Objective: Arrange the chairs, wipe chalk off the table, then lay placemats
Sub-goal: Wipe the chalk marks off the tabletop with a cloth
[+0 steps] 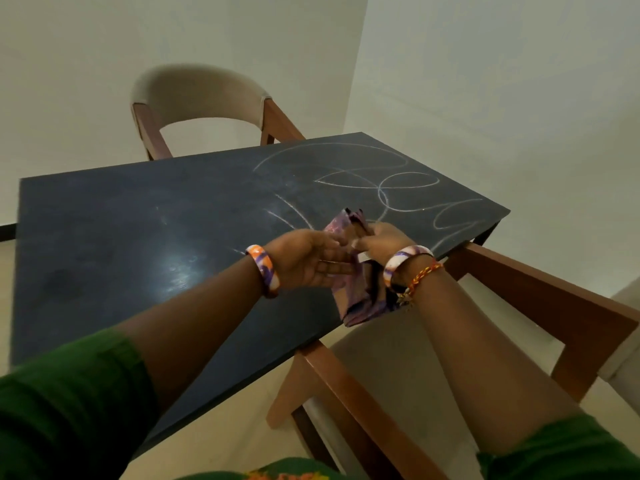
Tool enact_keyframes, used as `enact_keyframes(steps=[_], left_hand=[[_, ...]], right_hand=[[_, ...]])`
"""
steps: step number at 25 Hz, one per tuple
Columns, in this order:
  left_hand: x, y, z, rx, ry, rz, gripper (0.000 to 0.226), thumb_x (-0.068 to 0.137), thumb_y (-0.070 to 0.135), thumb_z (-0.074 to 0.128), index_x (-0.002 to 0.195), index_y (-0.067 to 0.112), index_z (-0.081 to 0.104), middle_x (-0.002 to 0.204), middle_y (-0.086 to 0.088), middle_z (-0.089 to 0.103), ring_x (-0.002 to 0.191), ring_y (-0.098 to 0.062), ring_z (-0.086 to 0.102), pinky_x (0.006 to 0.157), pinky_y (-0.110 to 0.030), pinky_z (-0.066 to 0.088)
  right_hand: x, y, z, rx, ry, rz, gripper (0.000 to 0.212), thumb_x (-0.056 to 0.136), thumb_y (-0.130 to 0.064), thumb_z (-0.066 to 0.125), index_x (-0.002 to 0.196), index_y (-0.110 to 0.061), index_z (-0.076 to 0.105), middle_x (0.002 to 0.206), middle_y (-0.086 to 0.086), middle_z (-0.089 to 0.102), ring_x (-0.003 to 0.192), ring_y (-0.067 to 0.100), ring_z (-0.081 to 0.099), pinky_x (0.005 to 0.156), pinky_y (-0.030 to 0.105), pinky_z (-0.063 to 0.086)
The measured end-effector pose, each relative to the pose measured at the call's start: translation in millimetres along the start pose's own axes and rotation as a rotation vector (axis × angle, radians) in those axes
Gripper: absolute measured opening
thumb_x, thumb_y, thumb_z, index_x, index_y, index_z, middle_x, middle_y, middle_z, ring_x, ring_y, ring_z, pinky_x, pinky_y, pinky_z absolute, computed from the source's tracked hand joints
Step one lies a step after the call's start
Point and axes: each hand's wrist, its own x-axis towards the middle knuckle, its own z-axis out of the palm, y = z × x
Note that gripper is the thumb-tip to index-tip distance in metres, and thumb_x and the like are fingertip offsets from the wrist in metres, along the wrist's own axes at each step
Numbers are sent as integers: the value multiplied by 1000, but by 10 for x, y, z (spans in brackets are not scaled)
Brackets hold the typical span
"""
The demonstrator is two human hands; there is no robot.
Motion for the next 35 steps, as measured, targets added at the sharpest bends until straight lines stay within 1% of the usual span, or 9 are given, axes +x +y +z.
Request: enact_keyframes(steps=[2,5,7,9,11,17,24,31,35], left_hand=[[-61,-70,-353,315,219,27,32,95,8,43,126,8,50,125,-14,57,105,-22,57,87,-33,46],[-150,-292,-977,1097,732,17,33,92,15,50,124,6,55,123,-17,56,103,-27,55,84,-31,42],[-164,-459,-1292,1234,866,-50,36,91,21,52,121,1,55,125,-22,52,114,-35,49,94,-37,42],[-160,-572,-1466,1268,899,-123,43,92,29,50,126,2,49,141,-25,37,134,-37,29,109,-43,30],[-164,-610,-1563,1266,952,-149,48,94,33,46,132,4,42,151,-23,17,142,-35,9,113,-45,19],[-39,-625,-1798,1286,1059,-156,45,97,35,35,130,6,42,154,-17,12,144,-30,4,113,-48,12],[50,-728,-2072,1242,1103,-251,42,98,31,30,136,13,35,156,-10,13,144,-26,5,112,-57,7],[63,-721,-2073,1239,1125,-235,41,97,31,31,133,13,38,155,-11,17,143,-26,11,111,-60,8],[38,-709,-2062,1243,1124,-217,40,98,31,30,132,13,40,154,-11,18,143,-25,12,111,-58,8]], right_hand=[[75,30,-72,-54,123,-26,11,90,-5,51,89,-6,62,82,13,59,73,25,57,61,27,43],[163,-59,4,-463,327,-133,23,95,-8,45,115,-6,57,106,18,63,100,35,59,83,39,46],[145,-141,259,-564,173,-228,37,95,-12,47,132,-13,46,123,17,59,113,34,56,94,40,44],[124,-130,642,-553,-252,-266,56,95,-25,51,145,-16,28,146,14,39,132,30,40,106,35,32],[168,-34,990,-690,-443,-284,70,95,-44,46,150,-19,11,158,7,11,144,29,14,115,42,15],[483,483,1294,-932,-301,-419,66,93,-63,19,149,-36,-1,158,-5,-11,145,23,-14,110,58,-12],[1101,825,672,-815,40,104,73,91,-66,18,150,-28,2,159,4,-3,145,29,-6,113,60,-2],[419,197,1751,-768,-242,-500,58,98,-44,31,150,-31,10,159,-1,-3,146,25,-7,118,45,0],[928,593,1132,-734,-54,-265,47,98,-30,33,145,-33,28,159,-3,9,145,23,5,116,47,10]])
